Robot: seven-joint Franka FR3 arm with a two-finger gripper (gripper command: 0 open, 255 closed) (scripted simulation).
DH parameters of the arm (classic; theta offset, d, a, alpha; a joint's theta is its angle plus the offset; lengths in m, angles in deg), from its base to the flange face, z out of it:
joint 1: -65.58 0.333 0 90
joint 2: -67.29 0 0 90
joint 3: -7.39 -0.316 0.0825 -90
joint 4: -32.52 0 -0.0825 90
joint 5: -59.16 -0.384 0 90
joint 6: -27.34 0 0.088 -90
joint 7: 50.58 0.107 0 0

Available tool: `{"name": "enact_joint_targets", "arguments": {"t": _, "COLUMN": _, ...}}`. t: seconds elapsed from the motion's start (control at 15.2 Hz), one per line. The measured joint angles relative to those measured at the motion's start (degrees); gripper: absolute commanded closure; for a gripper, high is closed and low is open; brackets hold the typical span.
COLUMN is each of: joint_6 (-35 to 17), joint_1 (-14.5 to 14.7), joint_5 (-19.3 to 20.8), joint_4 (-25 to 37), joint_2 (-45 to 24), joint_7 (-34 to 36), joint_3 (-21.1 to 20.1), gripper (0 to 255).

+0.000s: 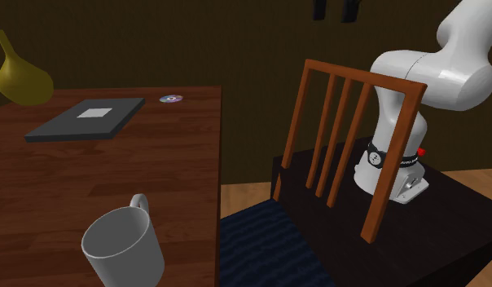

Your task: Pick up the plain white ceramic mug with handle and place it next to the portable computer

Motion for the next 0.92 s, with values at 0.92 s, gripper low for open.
{"name": "enact_joint_targets", "arguments": {"t": 0.92, "joint_6": -13.37, "joint_1": 1.42, "joint_5": -1.16, "joint_4": 9.12, "joint_2": -24.67, "joint_7": 2.33, "joint_3": -3.53, "gripper": 0}}
